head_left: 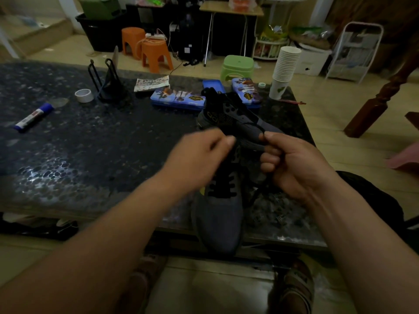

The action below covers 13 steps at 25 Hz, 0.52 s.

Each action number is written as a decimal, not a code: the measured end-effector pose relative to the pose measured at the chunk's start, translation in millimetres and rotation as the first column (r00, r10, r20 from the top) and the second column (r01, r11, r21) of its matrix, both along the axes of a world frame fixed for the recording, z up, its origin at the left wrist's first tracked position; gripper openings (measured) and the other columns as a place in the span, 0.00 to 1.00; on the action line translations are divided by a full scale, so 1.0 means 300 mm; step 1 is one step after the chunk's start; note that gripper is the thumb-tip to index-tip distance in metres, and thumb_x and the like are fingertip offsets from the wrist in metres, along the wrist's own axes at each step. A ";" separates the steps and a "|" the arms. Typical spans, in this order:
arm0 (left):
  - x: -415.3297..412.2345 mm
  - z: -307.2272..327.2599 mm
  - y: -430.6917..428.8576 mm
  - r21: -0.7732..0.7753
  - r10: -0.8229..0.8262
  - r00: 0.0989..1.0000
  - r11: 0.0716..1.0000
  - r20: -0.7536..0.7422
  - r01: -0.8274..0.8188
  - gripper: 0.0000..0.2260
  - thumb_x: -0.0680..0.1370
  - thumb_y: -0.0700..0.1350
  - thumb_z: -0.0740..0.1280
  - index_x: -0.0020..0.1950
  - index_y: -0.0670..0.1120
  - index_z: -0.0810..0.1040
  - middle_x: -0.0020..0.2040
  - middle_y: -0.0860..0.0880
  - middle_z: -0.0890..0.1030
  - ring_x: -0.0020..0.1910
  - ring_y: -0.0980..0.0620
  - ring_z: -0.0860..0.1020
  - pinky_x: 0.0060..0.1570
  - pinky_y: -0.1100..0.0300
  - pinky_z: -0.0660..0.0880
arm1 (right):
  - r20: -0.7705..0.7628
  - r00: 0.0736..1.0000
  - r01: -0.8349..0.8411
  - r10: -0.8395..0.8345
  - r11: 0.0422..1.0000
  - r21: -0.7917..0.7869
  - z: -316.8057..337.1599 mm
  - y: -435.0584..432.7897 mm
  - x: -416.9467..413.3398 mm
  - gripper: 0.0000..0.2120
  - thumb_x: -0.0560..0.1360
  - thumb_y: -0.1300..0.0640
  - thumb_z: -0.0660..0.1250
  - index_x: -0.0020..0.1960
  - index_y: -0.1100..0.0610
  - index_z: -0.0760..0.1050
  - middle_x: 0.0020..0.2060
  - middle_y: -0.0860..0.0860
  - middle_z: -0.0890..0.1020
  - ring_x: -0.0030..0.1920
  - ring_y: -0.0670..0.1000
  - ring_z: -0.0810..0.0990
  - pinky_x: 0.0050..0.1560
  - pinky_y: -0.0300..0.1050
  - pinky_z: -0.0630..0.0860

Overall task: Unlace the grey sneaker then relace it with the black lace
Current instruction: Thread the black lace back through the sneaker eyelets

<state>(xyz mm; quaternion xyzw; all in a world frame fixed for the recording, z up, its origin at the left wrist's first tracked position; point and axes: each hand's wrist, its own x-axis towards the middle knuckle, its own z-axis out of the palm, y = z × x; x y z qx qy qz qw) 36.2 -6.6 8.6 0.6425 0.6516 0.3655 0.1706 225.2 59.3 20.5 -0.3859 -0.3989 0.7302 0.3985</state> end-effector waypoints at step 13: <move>-0.096 -0.019 0.161 -0.179 -0.070 0.928 0.984 -0.365 0.004 0.20 0.82 0.57 0.64 0.74 0.56 0.71 0.66 0.50 0.70 0.68 0.44 0.66 0.69 0.42 0.65 | 0.330 0.932 -0.172 0.148 0.984 0.043 -0.047 0.002 0.030 0.10 0.82 0.65 0.55 0.51 0.60 0.75 0.33 0.51 0.74 0.26 0.46 0.64 0.22 0.38 0.55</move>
